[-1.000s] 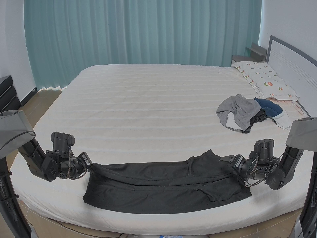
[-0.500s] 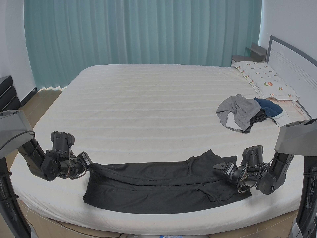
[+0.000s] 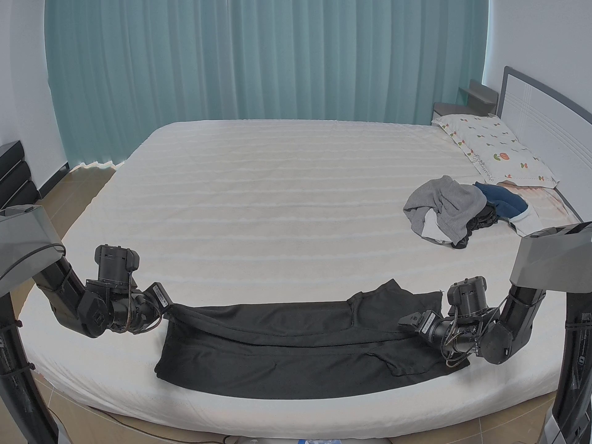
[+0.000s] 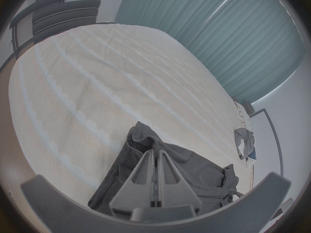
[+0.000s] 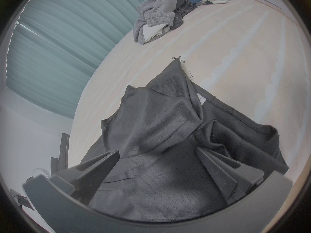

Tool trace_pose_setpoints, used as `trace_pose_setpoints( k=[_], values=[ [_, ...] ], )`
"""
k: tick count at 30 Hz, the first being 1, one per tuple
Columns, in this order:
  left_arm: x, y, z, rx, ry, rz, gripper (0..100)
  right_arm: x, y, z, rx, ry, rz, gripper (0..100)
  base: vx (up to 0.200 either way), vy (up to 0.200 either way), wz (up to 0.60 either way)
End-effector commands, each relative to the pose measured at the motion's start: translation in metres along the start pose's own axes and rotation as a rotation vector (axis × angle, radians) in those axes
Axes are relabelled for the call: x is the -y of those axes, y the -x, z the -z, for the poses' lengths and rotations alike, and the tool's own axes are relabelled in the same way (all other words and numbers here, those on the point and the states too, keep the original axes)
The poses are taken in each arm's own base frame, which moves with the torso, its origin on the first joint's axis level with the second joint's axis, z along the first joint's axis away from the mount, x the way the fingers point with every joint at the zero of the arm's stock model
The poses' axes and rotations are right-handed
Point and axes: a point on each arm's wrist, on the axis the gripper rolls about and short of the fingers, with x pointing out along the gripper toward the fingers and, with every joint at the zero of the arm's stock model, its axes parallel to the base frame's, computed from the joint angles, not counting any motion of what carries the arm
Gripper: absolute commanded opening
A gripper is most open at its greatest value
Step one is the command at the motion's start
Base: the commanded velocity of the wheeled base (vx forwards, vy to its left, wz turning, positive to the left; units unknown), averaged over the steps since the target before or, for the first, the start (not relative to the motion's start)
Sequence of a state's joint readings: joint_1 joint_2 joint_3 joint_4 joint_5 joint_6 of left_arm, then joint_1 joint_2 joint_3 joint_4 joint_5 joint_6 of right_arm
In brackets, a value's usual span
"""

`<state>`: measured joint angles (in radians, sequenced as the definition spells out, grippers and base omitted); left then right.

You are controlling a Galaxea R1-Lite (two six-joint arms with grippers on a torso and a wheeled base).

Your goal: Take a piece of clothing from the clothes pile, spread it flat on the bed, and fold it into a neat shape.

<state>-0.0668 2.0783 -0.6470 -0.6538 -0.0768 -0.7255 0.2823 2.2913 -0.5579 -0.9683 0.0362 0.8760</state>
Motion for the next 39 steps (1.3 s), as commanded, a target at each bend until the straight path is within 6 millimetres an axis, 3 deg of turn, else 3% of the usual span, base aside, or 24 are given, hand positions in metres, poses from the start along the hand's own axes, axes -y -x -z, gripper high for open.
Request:
trace_pose_setpoints(
  k=[1, 7, 8, 27, 39],
  values=[
    [0.0, 0.0, 0.0, 0.0, 0.0, 0.0, 0, -0.001, -0.007, -0.003, 0.012, -0.006, -0.008, 100, 0.0, 0.0, 0.0],
    [0.0, 0.0, 0.0, 0.001, -0.001, 0.001, 0, -0.001, -0.01, -0.007, 0.022, -0.012, -0.011, 100, 0.0, 0.0, 0.0],
    [0.0, 0.0, 0.0, 0.001, -0.001, 0.001, 0, -0.001, -0.01, -0.007, 0.022, -0.012, -0.009, 0, 0.0, 0.0, 0.0],
    [0.005, 0.003, -0.005, 0.021, -0.003, 0.019, 0, -0.013, 0.001, -0.019, 0.118, -0.009, -0.013, 0, 0.0, 0.0, 0.0],
    [0.027, -0.002, -0.033, 0.178, 0.114, 0.091, 0, -0.037, -0.001, -0.068, 0.329, -0.094, -0.183, 0, 0.0, 0.0, 0.0]
  ],
)
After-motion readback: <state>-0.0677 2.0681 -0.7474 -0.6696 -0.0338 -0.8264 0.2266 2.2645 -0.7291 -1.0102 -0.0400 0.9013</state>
